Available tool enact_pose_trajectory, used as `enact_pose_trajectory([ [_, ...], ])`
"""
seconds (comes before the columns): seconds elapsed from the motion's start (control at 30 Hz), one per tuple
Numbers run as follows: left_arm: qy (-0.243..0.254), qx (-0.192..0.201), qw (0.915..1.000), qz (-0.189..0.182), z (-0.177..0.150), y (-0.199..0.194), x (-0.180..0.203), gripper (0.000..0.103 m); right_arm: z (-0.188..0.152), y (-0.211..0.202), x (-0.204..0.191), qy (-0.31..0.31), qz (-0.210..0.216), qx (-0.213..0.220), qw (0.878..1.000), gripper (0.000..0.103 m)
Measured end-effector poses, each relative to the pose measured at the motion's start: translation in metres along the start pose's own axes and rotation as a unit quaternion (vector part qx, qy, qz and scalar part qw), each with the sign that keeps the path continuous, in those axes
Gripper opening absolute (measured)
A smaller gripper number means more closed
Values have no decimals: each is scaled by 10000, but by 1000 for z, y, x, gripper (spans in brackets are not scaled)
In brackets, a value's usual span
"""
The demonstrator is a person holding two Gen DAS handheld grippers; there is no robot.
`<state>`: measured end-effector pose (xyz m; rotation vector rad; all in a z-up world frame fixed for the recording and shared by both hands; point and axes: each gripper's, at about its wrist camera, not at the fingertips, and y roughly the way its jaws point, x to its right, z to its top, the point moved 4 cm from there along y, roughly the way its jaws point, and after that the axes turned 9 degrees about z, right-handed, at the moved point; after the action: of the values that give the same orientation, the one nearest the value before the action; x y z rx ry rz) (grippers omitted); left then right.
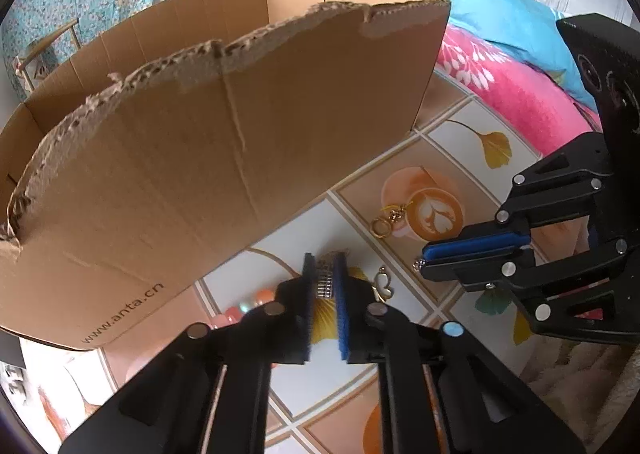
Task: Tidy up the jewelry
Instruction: 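Close the right tool on the small gold spring charm, then lift the spring charm with the right tool and carry it over the box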
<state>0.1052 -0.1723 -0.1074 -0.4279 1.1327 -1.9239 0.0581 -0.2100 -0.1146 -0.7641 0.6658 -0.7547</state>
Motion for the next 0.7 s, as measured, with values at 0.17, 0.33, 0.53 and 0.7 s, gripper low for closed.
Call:
enact_pose_trajectory([
  [0.17,-27,45,10000,-43,-1,0,1,7,-4,-3,1,99,21,65,9999,2],
  [0.33,-40,184,9998,-42,0,-7,1,7,-1,-5,5,161,42,82,9998,0],
  [0.53,-65,279,9996,-30,-1,-14,-2,7,4,-11,4,166,55,72,9998,0],
  [0.7,-151,246,9996,-56,-4,-9,-3,7,0,-6,2,129,10,99,9999,37],
])
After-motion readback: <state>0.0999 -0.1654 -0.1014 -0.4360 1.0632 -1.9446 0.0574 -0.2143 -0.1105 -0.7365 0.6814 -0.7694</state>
